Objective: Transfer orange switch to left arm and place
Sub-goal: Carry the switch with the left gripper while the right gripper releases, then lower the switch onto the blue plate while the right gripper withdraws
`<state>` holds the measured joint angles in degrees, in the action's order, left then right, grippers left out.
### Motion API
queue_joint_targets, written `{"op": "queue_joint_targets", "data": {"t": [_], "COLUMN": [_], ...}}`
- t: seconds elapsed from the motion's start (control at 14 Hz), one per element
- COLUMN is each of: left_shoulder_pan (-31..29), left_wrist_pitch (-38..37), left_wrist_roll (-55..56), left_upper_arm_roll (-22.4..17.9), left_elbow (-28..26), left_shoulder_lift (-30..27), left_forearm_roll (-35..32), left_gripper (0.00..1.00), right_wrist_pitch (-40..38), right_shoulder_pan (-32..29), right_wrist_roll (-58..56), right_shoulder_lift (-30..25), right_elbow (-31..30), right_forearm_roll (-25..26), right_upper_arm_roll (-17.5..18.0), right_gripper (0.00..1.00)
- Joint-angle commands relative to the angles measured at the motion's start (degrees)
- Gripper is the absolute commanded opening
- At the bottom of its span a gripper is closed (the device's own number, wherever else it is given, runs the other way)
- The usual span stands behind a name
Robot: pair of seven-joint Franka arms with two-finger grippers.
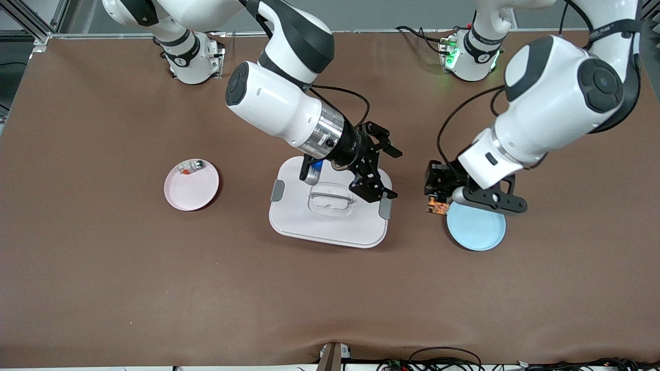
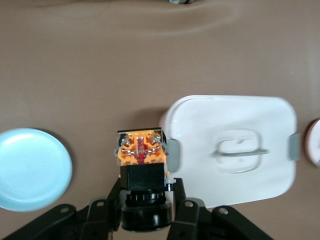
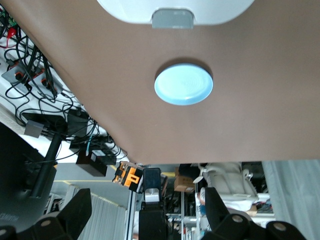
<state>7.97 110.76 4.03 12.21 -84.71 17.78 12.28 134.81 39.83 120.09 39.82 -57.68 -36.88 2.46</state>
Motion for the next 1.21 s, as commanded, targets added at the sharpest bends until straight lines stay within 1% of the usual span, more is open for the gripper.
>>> {"op": "queue_joint_targets", "data": {"t": [0.0, 0.07, 0.14, 0.21, 0.36, 0.5, 0.57, 0.64, 0.71, 0.78, 0.93, 1.07, 1.14], "left_shoulder_pan": [-3.0, -3.3, -3.7, -3.9, -6.0, -8.8, -9.9, -10.8, -11.7, -12.4, -14.5, -15.0, -15.4], "left_wrist_pitch": [-1.9, -2.3, -2.3, -2.3, -2.3, -2.2, -2.1, -2.1, -2.0, -1.8, -0.5, 4.5, 7.2], "left_wrist_roll": [-10.8, -14.1, -18.3, -22.5, -31.7, -41.3, -45.3, -48.6, -52.2, -56.1, -63.6, -68.1, -70.4], "left_upper_arm_roll": [0.2, 0.2, 0.3, 0.2, 0.2, 0.2, 0.2, 0.2, 0.2, 0.2, 0.3, 0.2, 0.2], "left_elbow": [-0.2, -0.3, -0.6, -1.3, -2.7, -4.3, -5.5, -6.0, -6.4, -7.0, -7.7, -11.6, -13.3], "left_shoulder_lift": [2.2, 3.0, 3.9, 4.4, 5.3, 6.4, 6.7, 7.3, 7.9, 8.8, 10.7, 10.6, 10.7], "left_forearm_roll": [-0.9, -2.2, -5.6, -7.3, -7.6, -7.6, -8.2, -10.3, -12.1, -12.4, -12.5, -13.2, -14.1], "left_gripper": [0.0, 0.0, 0.0, 0.0, 0.0, 0.0, 0.0, 0.0, 0.0, 0.0, 0.0, 0.0, 0.0], "right_wrist_pitch": [-4.1, -5.7, -8.0, -10.7, -17.1, -27.0, -31.1, -34.1, -37.6, -41.4, -47.1, -52.3, -54.6], "right_shoulder_pan": [-0.5, -0.9, -1.6, -2.3, -4.1, -6.8, -8.6, -10.6, -12.3, -13.7, -17.7, -19.6, -20.7], "right_wrist_roll": [-6.0, -9.4, -14.0, -18.9, -29.1, -44.9, -51.2, -56.2, -63.1, -70.2, -84.9, -95.0, -99.3], "right_shoulder_lift": [0.8, 0.6, 0.5, 0.2, -0.3, -1.3, -2.5, -3.0, -3.2, -4.3, -5.5, -6.4, -6.8], "right_elbow": [2.1, 2.1, 2.1, 2.1, 2.1, 2.1, 2.1, 2.1, 2.0, 2.0, 2.0, 2.0, 2.0], "right_forearm_roll": [2.4, 2.4, 2.4, 2.5, 4.0, 4.8, 4.9, 5.1, 7.0, 10.1, 13.5, 20.3, 22.0], "right_upper_arm_roll": [0.1, 0.0, 0.0, 0.0, 0.2, 0.3, 0.2, 0.1, 0.1, 0.2, 0.0, 0.3, 0.2], "right_gripper": [1.0, 1.0, 1.0, 1.0, 1.0, 1.0, 1.0, 1.0, 1.0, 1.0, 1.0, 1.0, 1.0]}}
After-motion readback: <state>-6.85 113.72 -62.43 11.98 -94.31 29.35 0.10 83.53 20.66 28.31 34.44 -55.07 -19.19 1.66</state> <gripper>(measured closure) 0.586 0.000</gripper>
